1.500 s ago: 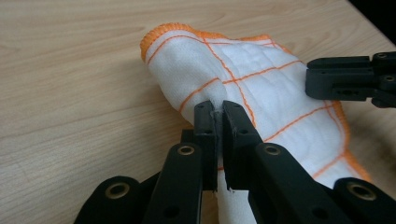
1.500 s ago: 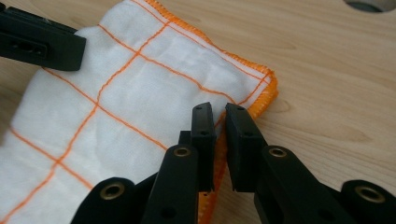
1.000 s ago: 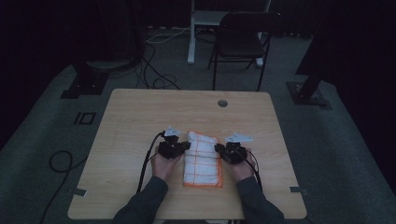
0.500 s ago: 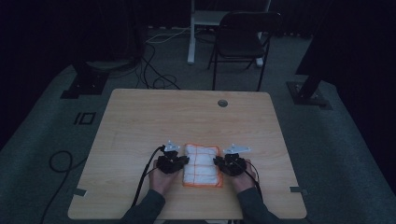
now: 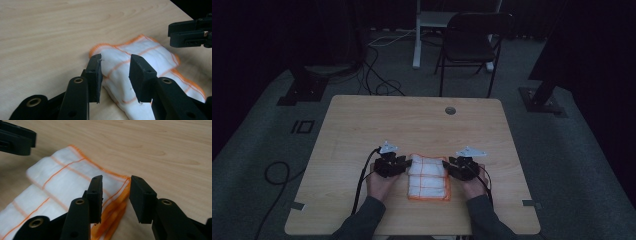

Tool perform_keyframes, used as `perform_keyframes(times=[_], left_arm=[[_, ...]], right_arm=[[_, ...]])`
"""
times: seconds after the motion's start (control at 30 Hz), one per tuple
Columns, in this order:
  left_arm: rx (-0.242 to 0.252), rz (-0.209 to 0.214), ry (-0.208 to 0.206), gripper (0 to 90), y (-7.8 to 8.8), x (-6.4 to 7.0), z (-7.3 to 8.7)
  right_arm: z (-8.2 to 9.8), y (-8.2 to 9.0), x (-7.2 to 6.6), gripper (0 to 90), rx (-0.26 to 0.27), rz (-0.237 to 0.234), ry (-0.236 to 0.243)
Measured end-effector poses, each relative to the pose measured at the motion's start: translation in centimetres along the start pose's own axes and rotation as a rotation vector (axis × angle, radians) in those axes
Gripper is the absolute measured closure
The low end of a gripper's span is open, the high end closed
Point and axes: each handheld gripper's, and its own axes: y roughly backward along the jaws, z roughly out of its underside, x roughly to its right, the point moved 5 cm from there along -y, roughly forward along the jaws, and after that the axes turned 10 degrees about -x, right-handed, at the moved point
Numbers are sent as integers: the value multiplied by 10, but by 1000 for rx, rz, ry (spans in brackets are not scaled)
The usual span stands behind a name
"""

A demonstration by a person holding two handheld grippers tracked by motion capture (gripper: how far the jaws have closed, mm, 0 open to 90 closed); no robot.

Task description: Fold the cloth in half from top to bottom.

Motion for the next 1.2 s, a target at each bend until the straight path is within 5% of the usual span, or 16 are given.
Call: perform_keyframes(times=[0.4,0.7,0.87,1.2], left_arm=[[-44,-31,15,573,-32,-11,-20],[-104,-16,45,554,-52,-16,-18],[-152,5,61,628,-57,-17,-14],[-158,14,37,833,-57,-11,-15]], right_arm=[[-16,-35,15,625,-67,35,-48],[-12,-48,17,625,-129,31,-58],[-12,-48,14,708,-136,35,-46],[-11,-47,10,822,-129,28,-16]])
